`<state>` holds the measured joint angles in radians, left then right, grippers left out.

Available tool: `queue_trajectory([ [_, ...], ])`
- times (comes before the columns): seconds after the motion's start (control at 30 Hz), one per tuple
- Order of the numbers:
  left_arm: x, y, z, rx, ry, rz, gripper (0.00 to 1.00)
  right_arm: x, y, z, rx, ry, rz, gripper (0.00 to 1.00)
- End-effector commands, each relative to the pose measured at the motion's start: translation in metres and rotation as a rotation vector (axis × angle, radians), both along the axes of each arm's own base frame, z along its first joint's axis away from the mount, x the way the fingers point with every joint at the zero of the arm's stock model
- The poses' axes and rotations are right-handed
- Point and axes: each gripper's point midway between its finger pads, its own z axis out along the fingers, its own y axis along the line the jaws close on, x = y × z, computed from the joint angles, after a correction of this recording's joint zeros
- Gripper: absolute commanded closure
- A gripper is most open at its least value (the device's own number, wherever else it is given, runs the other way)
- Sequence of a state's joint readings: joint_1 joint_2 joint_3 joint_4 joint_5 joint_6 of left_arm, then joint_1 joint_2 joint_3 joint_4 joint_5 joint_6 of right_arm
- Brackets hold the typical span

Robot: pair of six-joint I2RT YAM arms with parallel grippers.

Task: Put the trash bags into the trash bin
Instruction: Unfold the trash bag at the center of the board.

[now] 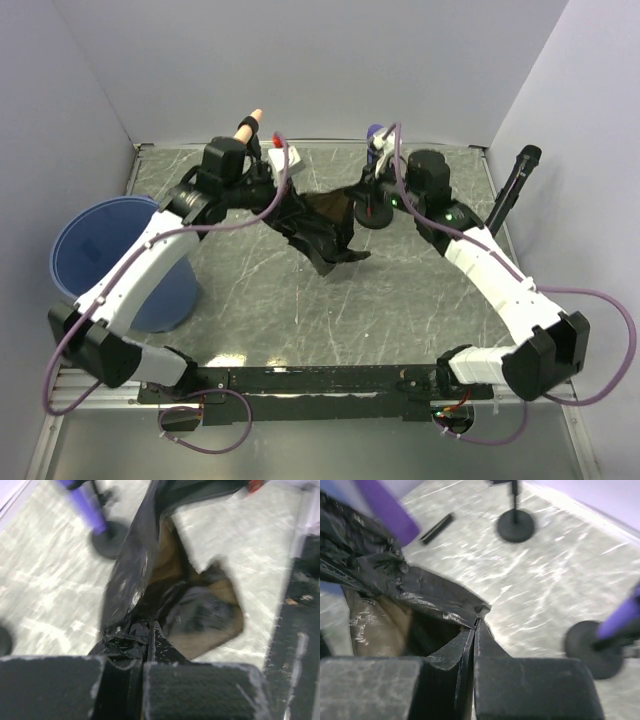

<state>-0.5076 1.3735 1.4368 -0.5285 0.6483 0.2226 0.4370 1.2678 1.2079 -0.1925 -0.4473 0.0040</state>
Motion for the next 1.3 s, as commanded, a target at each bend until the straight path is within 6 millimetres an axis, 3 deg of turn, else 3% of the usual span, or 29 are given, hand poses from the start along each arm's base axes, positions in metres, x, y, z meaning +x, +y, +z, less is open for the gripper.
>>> queue_trajectory([
  [0.0, 0.042, 0.035, 0.000, 0.207, -0.006, 0.224, 1.00, 0.046, -0.021, 0.066, -0.013, -0.182, -0.097, 1.00],
  [0.03, 0.051, 0.042, 0.006, 0.233, -0.027, 0.271, 0.99, 0.056, -0.026, 0.080, -0.014, -0.212, -0.119, 1.00],
  [0.13, 0.078, 0.056, 0.057, 0.232, -0.190, 0.383, 0.99, 0.083, -0.043, 0.134, 0.012, -0.335, -0.191, 1.00],
  [0.23, 0.101, 0.071, 0.142, 0.112, -0.439, 0.536, 0.99, 0.092, -0.053, 0.207, 0.069, -0.497, -0.241, 1.00],
  [0.3, 0.104, 0.086, 0.218, -0.037, -0.625, 0.675, 0.99, 0.075, -0.058, 0.277, 0.151, -0.699, -0.250, 1.00],
  [0.33, 0.094, 0.096, 0.276, -0.183, -0.756, 0.735, 0.99, 0.059, -0.062, 0.318, 0.200, -0.811, -0.251, 1.00],
  [0.37, 0.080, 0.104, 0.317, -0.289, -0.860, 0.759, 0.99, 0.039, -0.067, 0.353, 0.247, -0.910, -0.252, 1.00],
  [0.43, 0.039, 0.112, 0.380, -0.463, -1.054, 0.716, 0.99, 0.004, -0.072, 0.405, 0.320, -1.060, -0.236, 1.00],
  [0.47, 0.019, 0.110, 0.399, -0.522, -1.128, 0.665, 0.99, -0.011, -0.074, 0.420, 0.341, -1.118, -0.220, 1.00],
  [0.53, -0.012, 0.099, 0.409, -0.555, -1.216, 0.549, 0.99, -0.036, -0.074, 0.436, 0.355, -1.216, -0.186, 1.00],
  [0.6, -0.017, 0.077, 0.381, -0.487, -1.226, 0.449, 0.99, -0.040, -0.066, 0.413, 0.313, -1.221, -0.143, 1.00],
  [0.63, -0.010, 0.064, 0.351, -0.420, -1.200, 0.407, 0.99, -0.037, -0.058, 0.390, 0.274, -1.198, -0.110, 1.00],
  [0.67, -0.005, 0.055, 0.318, -0.340, -1.178, 0.365, 0.99, -0.027, -0.049, 0.351, 0.211, -1.148, -0.085, 1.00],
  [0.73, 0.013, 0.039, 0.212, -0.134, -1.070, 0.276, 0.99, -0.017, -0.037, 0.257, 0.065, -1.047, -0.042, 1.00],
  [0.8, 0.021, 0.040, 0.081, 0.065, -0.883, 0.218, 0.99, -0.007, -0.035, 0.137, -0.055, -0.814, -0.021, 1.00],
  [0.83, 0.016, 0.047, 0.033, 0.136, -0.807, 0.201, 0.99, -0.014, -0.038, 0.078, -0.103, -0.677, 0.006, 1.00],
  [0.87, 0.003, 0.058, -0.026, 0.231, -0.688, 0.166, 0.99, -0.027, -0.043, 0.034, -0.135, -0.549, 0.025, 1.00],
  [0.9, -0.014, 0.066, -0.070, 0.287, -0.585, 0.126, 0.99, -0.045, -0.047, -0.017, -0.164, -0.410, 0.054, 1.00],
  [0.97, -0.048, 0.071, -0.088, 0.263, -0.497, 0.054, 0.99, -0.093, -0.045, -0.054, -0.146, -0.277, 0.176, 1.00],
  [1.0, -0.061, 0.071, -0.082, 0.223, -0.486, 0.034, 0.99, -0.110, -0.044, -0.054, -0.127, -0.264, 0.207, 1.00],
  [1.07, -0.074, 0.066, -0.060, 0.145, -0.495, 0.018, 0.99, -0.126, -0.043, -0.050, -0.094, -0.232, 0.209, 1.00],
  [1.17, -0.060, 0.058, -0.024, 0.098, -0.498, 0.069, 0.99, -0.116, -0.040, -0.027, -0.059, -0.213, 0.166, 1.00],
  [1.27, -0.016, 0.049, 0.005, 0.120, -0.431, 0.206, 0.99, -0.066, -0.042, 0.012, -0.029, -0.175, 0.017, 1.00],
])
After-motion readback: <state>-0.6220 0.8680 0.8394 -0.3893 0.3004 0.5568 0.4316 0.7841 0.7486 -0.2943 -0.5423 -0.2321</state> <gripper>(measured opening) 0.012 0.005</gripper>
